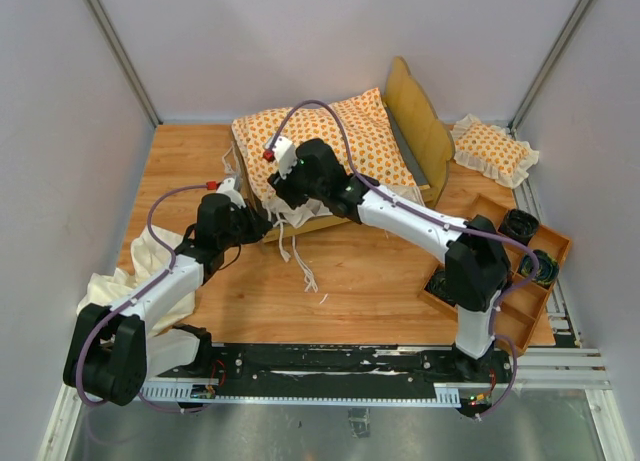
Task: Set up the pet bed
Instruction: Cross the ropes over the mattress.
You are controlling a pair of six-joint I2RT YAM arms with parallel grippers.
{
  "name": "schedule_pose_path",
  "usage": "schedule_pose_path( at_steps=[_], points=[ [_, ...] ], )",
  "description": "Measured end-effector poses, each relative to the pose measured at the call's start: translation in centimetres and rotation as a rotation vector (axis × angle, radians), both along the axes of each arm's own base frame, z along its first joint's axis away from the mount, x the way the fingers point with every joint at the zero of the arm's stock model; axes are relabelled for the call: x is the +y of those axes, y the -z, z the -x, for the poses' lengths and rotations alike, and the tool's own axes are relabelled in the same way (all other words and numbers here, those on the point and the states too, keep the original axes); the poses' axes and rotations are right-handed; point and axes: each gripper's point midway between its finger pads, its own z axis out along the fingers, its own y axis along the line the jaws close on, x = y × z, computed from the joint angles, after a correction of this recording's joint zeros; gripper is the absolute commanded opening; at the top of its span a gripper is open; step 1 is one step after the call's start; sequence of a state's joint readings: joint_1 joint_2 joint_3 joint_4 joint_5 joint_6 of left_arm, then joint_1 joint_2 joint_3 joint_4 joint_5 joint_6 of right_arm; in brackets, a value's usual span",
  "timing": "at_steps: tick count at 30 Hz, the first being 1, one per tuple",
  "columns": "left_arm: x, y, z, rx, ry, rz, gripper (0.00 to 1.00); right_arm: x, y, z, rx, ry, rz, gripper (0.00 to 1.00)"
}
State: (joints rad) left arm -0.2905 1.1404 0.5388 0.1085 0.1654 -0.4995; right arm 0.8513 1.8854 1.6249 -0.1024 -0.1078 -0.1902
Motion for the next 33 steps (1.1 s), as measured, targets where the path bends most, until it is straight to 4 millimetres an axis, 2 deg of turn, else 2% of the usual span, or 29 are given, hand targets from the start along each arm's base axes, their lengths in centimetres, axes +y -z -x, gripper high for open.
schedule_pose_path(
  at_steps=[5, 12, 19, 24, 29, 31, 33],
  points=[
    [0.0, 0.0, 0.0, 0.001, -0.002, 0.004, 0.00, -0.1, 1.6, 3.6, 0.175, 0.063, -0.093, 0.38],
    [-0.1, 0.0, 0.0, 0.001, -0.009, 0.018, 0.00, -0.1, 4.2, 5.0, 0.288, 0.131, -0.177, 0.36],
    [-0.1, 0.0, 0.0, -0.001, -0.009, 0.021, 0.00, 0.8, 4.8, 4.4, 0.327, 0.176, -0.235, 0.36],
    [-0.1, 0.0, 0.0, -0.001, -0.009, 0.020, 0.00, 1.6, 6.5, 3.6, 0.357, 0.206, -0.234, 0.36],
    [-0.1, 0.0, 0.0, -0.001, -0.009, 0.020, 0.00, 1.8, 8.3, 3.2, 0.376, 0.233, -0.214, 0.30],
    [-0.1, 0.0, 0.0, -0.001, -0.009, 0.021, 0.00, 1.9, 8.6, 3.0, 0.376, 0.239, -0.210, 0.22],
    [-0.1, 0.0, 0.0, 0.000, -0.008, 0.021, 0.00, 1.9, 8.7, 2.9, 0.371, 0.242, -0.206, 0.08]
  ],
)
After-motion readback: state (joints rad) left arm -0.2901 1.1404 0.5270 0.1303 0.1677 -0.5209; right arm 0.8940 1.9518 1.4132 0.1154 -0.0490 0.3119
